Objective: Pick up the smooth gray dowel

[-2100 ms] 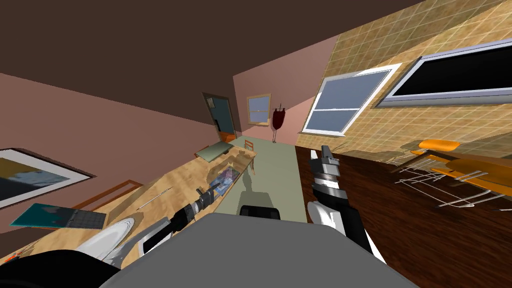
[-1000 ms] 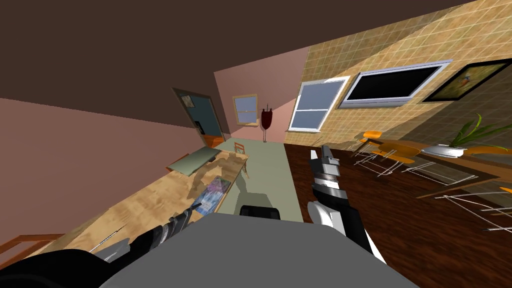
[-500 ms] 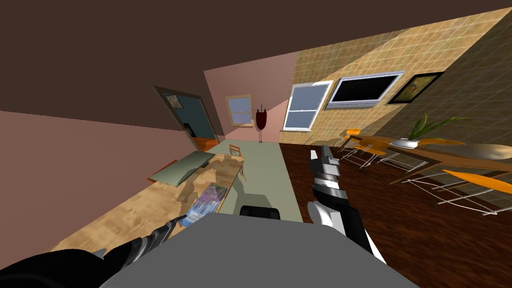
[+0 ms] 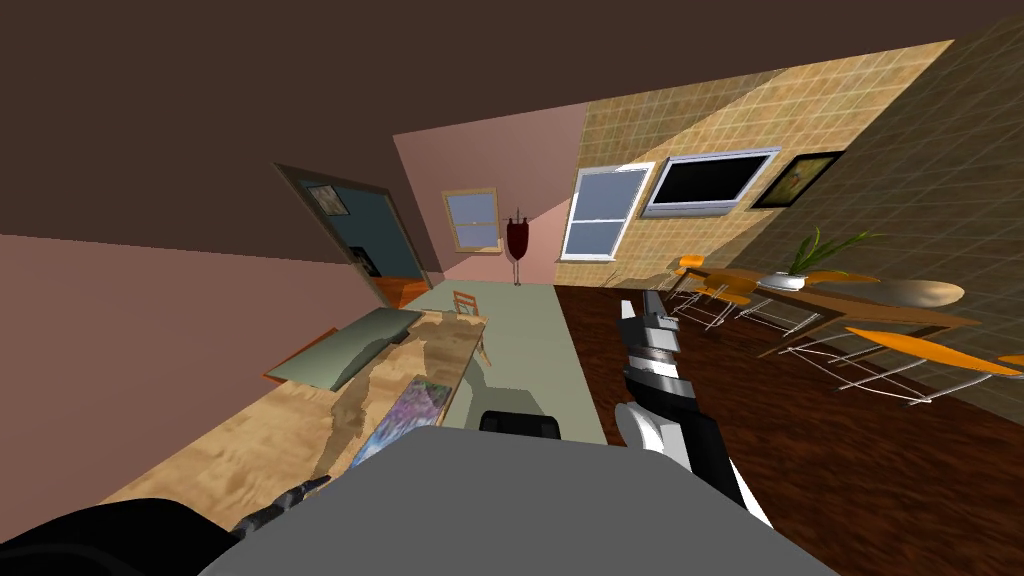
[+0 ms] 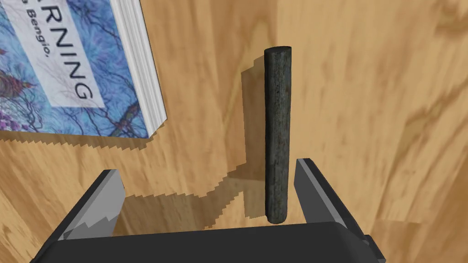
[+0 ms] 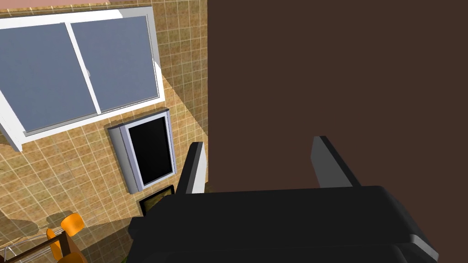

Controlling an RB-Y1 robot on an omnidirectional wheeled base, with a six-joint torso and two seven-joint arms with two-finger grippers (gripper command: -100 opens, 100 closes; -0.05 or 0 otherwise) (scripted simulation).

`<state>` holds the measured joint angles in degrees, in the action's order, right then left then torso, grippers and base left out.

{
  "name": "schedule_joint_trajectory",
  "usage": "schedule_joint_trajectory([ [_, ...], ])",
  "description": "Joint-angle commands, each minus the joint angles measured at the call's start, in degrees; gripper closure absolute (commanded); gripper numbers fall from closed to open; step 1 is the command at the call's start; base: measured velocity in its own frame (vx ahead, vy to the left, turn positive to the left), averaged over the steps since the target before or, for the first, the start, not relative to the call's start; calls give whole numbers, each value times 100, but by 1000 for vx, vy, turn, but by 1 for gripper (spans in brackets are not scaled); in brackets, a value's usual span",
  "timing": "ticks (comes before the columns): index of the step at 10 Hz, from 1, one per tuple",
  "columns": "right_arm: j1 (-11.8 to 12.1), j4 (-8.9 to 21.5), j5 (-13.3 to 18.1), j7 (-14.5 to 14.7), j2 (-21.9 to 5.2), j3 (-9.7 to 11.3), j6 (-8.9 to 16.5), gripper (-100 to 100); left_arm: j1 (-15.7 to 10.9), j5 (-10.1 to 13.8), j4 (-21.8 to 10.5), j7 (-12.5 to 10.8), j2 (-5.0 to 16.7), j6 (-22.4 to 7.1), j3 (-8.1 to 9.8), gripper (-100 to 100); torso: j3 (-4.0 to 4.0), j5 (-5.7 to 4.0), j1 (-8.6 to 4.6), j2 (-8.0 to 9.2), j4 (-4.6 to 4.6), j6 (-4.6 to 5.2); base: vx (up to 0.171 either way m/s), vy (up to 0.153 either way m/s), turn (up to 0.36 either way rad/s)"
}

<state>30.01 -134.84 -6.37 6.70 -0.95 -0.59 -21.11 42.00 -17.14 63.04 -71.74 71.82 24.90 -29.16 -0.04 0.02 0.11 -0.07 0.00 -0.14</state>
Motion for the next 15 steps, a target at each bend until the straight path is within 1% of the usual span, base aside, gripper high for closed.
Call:
schedule_joint_trajectory([
  [1, 0, 0, 0, 0, 0, 0, 0, 0, -82, -186, -234, -263, -98, -86, -257, -100, 0, 0, 0, 0, 0, 0, 49, 62, -80],
  [2, 0, 0, 0, 0, 0, 0, 0, 0, -82, -186, -234, -263, -98, -86, -257, -100, 0, 1, 2, 1, 0, 1, 22, 47, -31],
  [3, 0, 0, 0, 0, 0, 0, 0, 0, -66, -328, -357, -452, -232, -162, -451, -100, 4, 1, -2, 8, 2, 0, 35, 44, -87],
  [4, 0, 0, 0, 0, 0, 0, 0, 0, -63, -377, -396, -517, -295, -189, -522, -100, 4, 0, -3, 7, 2, 1, 41, 49, -67],
  [5, 0, 0, 0, 0, 0, 0, 0, 0, -118, -350, -452, -433, -298, -123, -478, -100, 3, 1, -3, 5, 1, 0, 16, 21, -9],
  [6, 0, 0, 0, 0, 0, 0, 0, 0, -126, -362, -468, -457, -311, -129, -495, 0, 6, -2, -12, 10, 2, 0, 0, 0, 0],
  [7, 0, 0, 0, 0, 1, 0, 0, 0, -202, -335, -583, -414, -501, -202, -557, -100, 8, -4, -19, 15, 3, 0, -8, 19, -97],
  [9, -1, 0, 0, 0, 0, 0, 0, 0, -279, -310, -701, -374, -694, -276, -621, -100, 14, -1, -7, 24, 6, 2, -22, 45, -125],
  [10, -1, 0, 0, 0, 0, 0, 0, 0, -272, -323, -684, -390, -639, -239, -608, -100, 15, 0, -5, 26, 6, 1, -10, 20, -18],
  [11, 0, 0, 0, 0, 0, 0, 0, 0, -279, -323, -693, -387, -650, -248, -613, 100, 13, -3, -13, 23, 6, -1, 0, 0, 0],
  [15, 0, 0, 0, 0, 1, 0, 0, 0, -279, -320, -692, -392, -650, -248, -611, 100, 10, -4, -22, 18, 4, 1, -1, 1, 1],
])
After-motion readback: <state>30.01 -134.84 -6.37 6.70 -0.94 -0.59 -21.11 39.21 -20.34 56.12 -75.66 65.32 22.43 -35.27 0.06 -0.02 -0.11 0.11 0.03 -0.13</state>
